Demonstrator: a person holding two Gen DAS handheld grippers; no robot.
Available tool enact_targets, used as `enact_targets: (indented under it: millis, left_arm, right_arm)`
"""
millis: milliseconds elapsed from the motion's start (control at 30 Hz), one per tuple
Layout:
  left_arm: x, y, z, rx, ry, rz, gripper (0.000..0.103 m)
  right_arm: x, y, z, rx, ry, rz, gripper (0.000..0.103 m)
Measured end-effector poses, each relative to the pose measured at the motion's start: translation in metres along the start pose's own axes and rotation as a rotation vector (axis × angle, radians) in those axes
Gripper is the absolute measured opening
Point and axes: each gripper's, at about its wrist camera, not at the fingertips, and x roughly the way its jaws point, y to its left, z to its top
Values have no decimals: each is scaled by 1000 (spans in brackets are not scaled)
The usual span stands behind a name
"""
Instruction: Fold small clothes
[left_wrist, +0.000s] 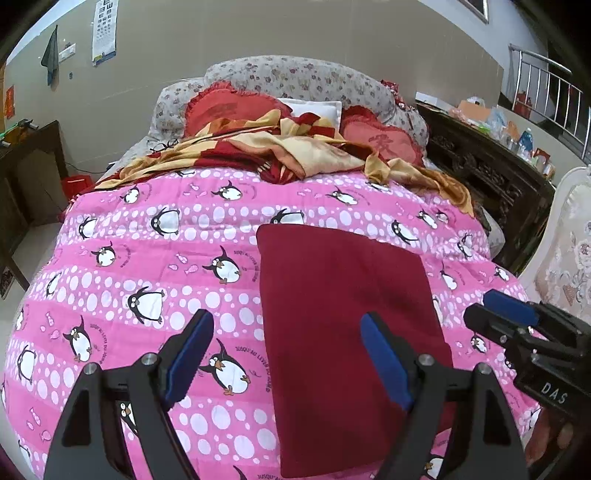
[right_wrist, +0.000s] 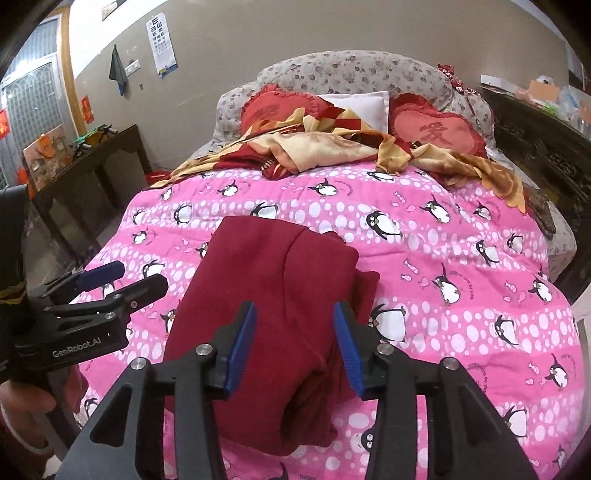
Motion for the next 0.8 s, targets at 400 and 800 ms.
enact_targets:
  millis: [400,800]
  left_arm:
    - [-5,-3,-1,13,-9,11,85]
    - [0,-6,-1,29,3,7,85]
  right_arm:
    - [2,-3,-3,28,12,5,61]
    - [8,-1,-4,26,26,16,61]
